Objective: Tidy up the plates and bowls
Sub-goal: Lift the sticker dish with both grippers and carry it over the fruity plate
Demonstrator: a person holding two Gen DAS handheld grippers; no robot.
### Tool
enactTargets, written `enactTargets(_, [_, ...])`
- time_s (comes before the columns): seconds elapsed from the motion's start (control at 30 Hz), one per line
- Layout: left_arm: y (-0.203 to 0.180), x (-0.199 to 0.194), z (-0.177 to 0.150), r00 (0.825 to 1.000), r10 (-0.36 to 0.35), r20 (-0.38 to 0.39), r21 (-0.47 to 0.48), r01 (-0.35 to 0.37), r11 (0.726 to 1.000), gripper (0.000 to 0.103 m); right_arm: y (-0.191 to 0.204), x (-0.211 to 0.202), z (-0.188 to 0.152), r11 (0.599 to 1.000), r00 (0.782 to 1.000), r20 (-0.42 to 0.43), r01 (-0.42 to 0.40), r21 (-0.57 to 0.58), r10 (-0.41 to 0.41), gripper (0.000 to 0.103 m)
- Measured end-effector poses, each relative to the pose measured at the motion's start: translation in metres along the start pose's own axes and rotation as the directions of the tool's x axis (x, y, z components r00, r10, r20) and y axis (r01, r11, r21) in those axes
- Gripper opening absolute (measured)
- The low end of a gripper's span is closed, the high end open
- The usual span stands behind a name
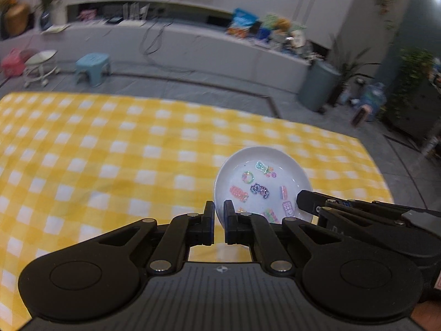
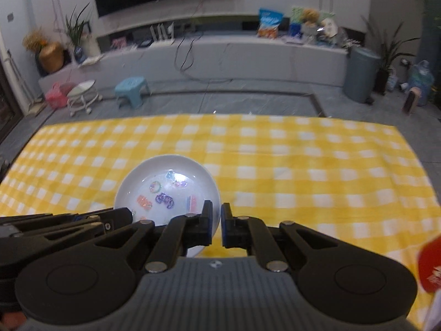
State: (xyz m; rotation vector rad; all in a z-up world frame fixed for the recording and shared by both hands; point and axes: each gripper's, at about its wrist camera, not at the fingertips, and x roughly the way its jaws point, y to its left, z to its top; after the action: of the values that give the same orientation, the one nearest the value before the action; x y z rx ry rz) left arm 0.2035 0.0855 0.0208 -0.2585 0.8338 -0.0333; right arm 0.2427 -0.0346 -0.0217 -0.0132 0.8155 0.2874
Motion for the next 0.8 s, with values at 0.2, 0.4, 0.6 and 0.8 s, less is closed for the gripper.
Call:
enactTargets(0.2, [-0.039, -0.010, -0.008, 0.998, -0.065, -0.025, 0.103, 0.067, 0.992, 0.006, -0.042, -0.053, -0.015, 0.998, 1.000, 0.023, 0.017, 0.055, -0.018, 0.000])
enactTargets(0.4, [-0.071, -0.003, -0.022, 0.989, -0.114, -0.090, 0.194, 0.130, 0.972, 0.006, -0.072, -0.084, -0.036, 0.993, 0.999, 0.021, 0.026, 0.117, -0.029, 0.000])
enactTargets(0.6, [-0.093, 0.011, -0.037, 0.956, -0.192, -0.220, 0.239, 0.243, 0.940, 0.007, -0.108, -0.095, -0.066, 0.975, 0.998, -0.011, 0.065, 0.215, -0.064, 0.000])
enactTargets(0.8, [-0.108, 0.030, -0.051, 0.917, -0.206, -0.341, 0.271, 0.306, 0.913, 0.006, -0.145, -0.088, -0.100, 0.930, 0.994, -0.109, 0.032, 0.367, 0.009, 0.000])
